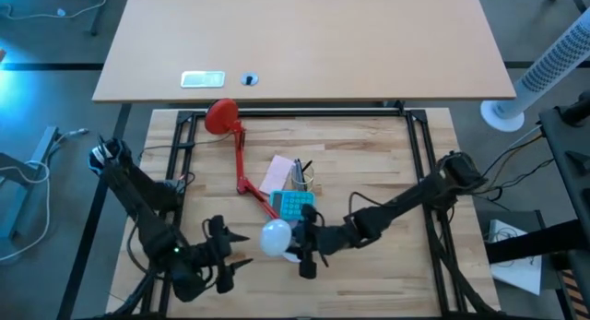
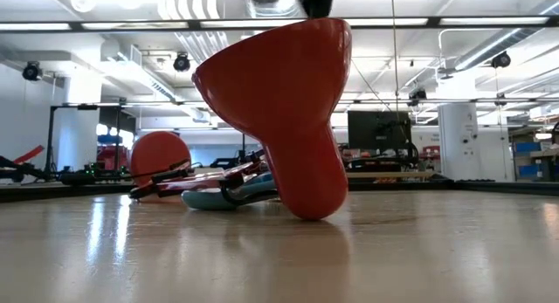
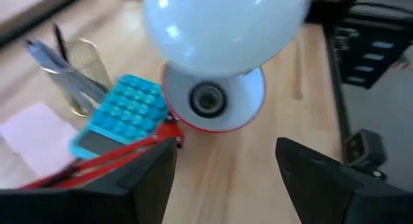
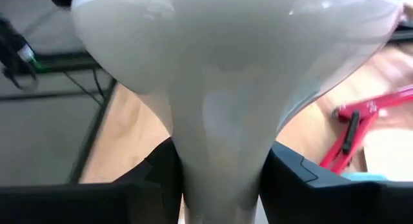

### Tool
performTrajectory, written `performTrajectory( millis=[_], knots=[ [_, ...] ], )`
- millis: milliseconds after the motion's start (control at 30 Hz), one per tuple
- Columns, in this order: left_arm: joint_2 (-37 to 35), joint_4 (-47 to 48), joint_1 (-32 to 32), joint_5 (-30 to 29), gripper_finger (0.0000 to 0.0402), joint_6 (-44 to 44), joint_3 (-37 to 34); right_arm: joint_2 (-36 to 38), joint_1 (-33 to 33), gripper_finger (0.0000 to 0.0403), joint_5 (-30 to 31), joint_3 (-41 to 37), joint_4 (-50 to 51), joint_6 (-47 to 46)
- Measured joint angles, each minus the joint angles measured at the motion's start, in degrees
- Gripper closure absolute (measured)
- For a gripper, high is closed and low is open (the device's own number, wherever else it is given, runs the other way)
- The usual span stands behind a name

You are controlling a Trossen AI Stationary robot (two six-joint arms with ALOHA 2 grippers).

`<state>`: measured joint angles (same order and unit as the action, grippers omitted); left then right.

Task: Screw lightbulb
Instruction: Insert the lightbulb into the red desk lamp

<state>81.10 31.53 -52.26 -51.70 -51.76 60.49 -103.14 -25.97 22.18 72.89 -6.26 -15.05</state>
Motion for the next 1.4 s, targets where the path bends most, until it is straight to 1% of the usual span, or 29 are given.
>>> performTrajectory(
  millis=[67, 200, 267, 367, 400, 500, 600, 767, 900, 1133, 1333, 1400],
  knots=[
    [-0.1, -7.3, 0.1, 0.9, 0.0148, 1.0, -3.6, -1.4, 0.6, 0.0257, -1.3, -0.3, -2.3, 0.6],
    [0.1, -28.4, 0.5, 1.7, 0.0149, 6.8, -12.7, -2.0, 0.7, 0.0264, -1.2, -1.7, -7.5, 1.5],
    [0.1, -37.5, 1.0, 1.2, 0.0149, 9.3, -16.7, -1.7, 0.7, 0.0265, -1.0, -3.0, -9.3, 1.8],
    [0.1, -46.2, 1.6, -1.7, 0.0149, 13.1, -21.1, -1.3, 0.8, 0.0262, 0.8, -5.7, -11.0, 1.9],
    [0.1, -48.2, 2.2, -1.8, 0.0149, 14.6, -22.1, -1.3, 0.8, 0.0259, 1.7, -7.0, -12.5, 1.3],
    [0.3, -51.3, 4.7, -1.7, 0.0149, 18.3, -24.4, -1.3, 0.8, 0.0256, 2.4, -11.5, -20.6, -0.7],
    [0.3, -53.6, 7.7, 0.2, 0.0149, 20.7, -25.6, -1.2, 0.7, 0.0261, 3.6, -14.1, -25.6, 0.9],
    [0.9, -59.2, 12.4, 6.7, 0.0149, 24.7, -26.5, -1.2, 0.5, 0.0263, 3.7, -15.0, -25.5, 5.7],
    [2.7, -65.9, 13.9, 9.4, 0.0149, 28.9, -26.9, -1.2, 0.5, 0.0256, 3.4, -15.3, -25.3, 6.0],
    [5.0, -67.0, 14.0, 9.4, 0.0149, 29.9, -25.6, -1.2, -0.1, 0.0259, 2.9, -15.3, -25.6, 7.5],
    [6.8, -69.7, 14.1, 9.6, 0.0149, 34.7, -22.7, -1.2, -0.6, 0.0246, 2.8, -15.3, -25.2, 9.7],
    [7.0, -69.4, 14.1, 10.7, 0.0149, 35.2, -22.0, -1.1, -0.8, 0.0245, 2.8, -15.3, -24.1, 9.7]
  ],
)
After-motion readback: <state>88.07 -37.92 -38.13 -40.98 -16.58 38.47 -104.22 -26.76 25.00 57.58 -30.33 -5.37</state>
